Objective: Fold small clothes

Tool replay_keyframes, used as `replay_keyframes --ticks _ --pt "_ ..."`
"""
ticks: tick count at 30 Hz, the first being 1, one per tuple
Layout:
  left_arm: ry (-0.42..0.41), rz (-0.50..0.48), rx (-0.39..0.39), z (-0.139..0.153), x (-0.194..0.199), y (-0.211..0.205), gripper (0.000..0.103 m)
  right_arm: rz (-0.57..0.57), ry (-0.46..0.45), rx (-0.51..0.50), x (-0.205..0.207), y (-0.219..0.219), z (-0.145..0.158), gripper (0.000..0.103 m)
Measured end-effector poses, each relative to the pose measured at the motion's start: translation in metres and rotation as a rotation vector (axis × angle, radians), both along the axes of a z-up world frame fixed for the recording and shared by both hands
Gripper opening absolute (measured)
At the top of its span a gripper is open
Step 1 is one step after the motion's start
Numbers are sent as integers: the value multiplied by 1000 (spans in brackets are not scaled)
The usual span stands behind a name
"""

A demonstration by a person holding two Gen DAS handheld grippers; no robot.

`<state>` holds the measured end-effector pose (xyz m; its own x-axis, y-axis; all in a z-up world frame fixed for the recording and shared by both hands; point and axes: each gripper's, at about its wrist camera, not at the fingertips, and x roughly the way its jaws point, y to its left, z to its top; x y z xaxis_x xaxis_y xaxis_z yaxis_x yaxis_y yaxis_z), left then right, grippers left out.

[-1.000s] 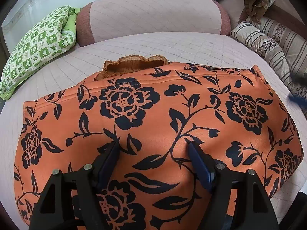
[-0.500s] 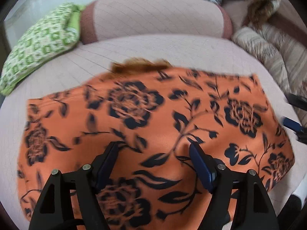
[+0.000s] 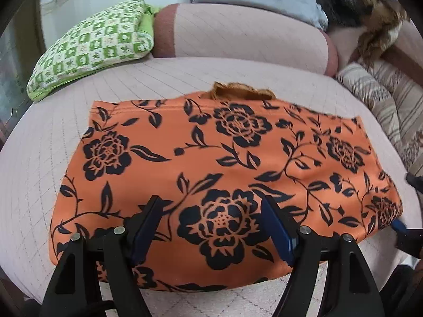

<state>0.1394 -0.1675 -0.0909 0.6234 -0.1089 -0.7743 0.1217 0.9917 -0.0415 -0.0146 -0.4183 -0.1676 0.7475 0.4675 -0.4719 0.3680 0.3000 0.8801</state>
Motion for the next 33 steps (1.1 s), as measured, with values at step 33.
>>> replay_keyframes --ticks 33 --pt "-19 -6 93 -5 8 -13 79 -5 56 -188 21 1 10 61"
